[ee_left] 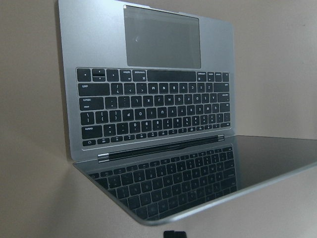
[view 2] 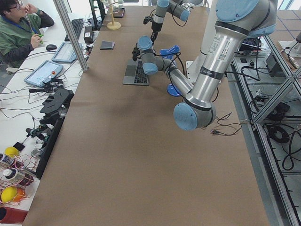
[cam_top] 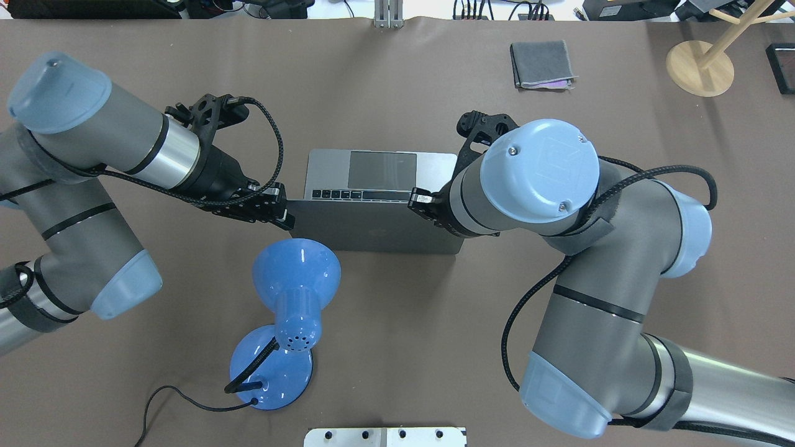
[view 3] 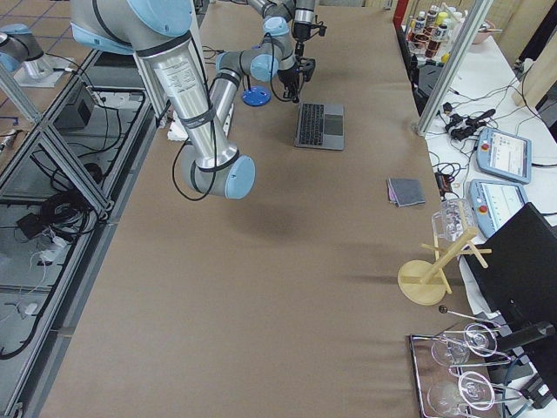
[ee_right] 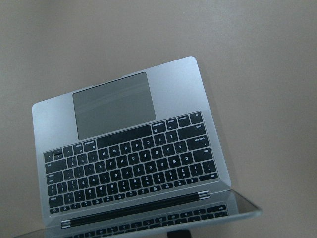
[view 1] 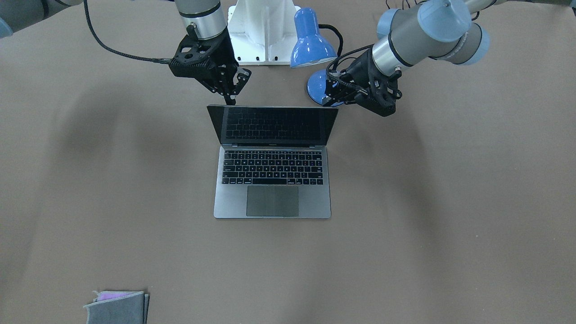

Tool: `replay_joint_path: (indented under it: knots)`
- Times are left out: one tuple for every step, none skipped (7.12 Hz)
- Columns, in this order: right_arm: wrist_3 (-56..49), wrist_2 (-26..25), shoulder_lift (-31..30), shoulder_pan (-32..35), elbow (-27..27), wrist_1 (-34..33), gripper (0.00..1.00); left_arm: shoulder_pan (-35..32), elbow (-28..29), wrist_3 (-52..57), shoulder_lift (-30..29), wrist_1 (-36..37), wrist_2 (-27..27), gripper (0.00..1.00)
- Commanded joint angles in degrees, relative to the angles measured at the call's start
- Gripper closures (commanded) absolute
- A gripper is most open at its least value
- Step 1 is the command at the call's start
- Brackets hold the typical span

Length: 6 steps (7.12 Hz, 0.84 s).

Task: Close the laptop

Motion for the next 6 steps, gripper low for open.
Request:
replay_joint_path:
  knots:
    - [-0.29, 0.12, 0.98, 1.52, -3.11, 2.17, 1.0, -0.25, 2.99, 0.78, -2.32, 0.0, 0.03, 1.0]
    - [-0.37, 0.29, 1.68, 2.4, -5.3, 3.32, 1.0, -0.34, 4.31, 1.48, -3.38, 0.0, 0.03, 1.0]
    - [-0.64, 0.38, 2.47, 3.19, -6.63, 3.42, 1.0, -1.21, 5.89, 1.57, -4.43, 0.0, 0.03, 1.0]
    - [-1.6, 0.56, 3.0, 3.98, -7.86, 3.5, 1.0, -2.09, 8.43, 1.66, -6.62, -0.09, 0.03, 1.0]
    - [-1.87, 0.65, 3.18, 4.68, -9.27, 3.85, 1.0, -2.79, 10.63, 4.36, -7.86, 0.09, 0.12, 1.0]
    - [-2.48, 0.65, 5.01, 5.12, -11.81, 3.86, 1.0, -2.97, 12.92, 6.74, -8.39, 0.0, 1.69, 1.0]
